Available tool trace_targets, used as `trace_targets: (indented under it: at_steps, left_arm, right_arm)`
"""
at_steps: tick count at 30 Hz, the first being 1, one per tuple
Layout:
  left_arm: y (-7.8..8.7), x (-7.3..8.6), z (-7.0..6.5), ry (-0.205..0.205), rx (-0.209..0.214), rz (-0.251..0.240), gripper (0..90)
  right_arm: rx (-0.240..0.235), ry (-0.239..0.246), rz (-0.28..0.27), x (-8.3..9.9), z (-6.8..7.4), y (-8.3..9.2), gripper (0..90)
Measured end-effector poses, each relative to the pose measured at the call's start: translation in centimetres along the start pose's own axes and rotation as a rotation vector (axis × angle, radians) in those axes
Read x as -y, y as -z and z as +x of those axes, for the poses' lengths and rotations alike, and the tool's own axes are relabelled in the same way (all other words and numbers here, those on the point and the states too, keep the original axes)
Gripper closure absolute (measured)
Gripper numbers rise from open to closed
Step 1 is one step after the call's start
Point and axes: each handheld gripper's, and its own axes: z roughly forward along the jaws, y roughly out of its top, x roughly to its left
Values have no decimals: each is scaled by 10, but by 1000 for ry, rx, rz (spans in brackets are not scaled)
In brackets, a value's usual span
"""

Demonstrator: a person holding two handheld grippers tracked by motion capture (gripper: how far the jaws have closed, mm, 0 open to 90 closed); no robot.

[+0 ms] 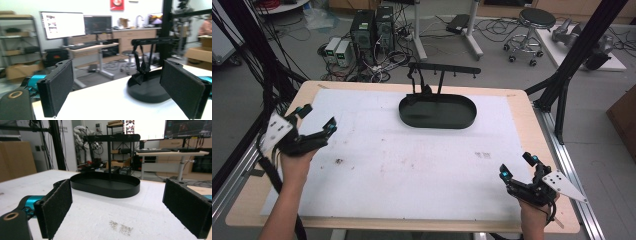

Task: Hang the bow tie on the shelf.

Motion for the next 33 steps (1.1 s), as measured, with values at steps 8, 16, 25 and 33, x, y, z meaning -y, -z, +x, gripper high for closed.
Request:
trace_targets:
  at_steps: [8,16,25,33]
  left_arm:
    - [57,33,0,-8,-118,62,125]
    - [75,47,1,30,-172,57,125]
    - [82,53,7,106,-221,27,125]
    - [83,56,7,94,-232,47,125]
  right_arm:
    - [12,52,0,-1,13,1,80]
    - [1,124,45,-1,27,-5,80]
    - [-3,107,56,2,28,-8,80]
    - [28,22,32,1,24,-3,80]
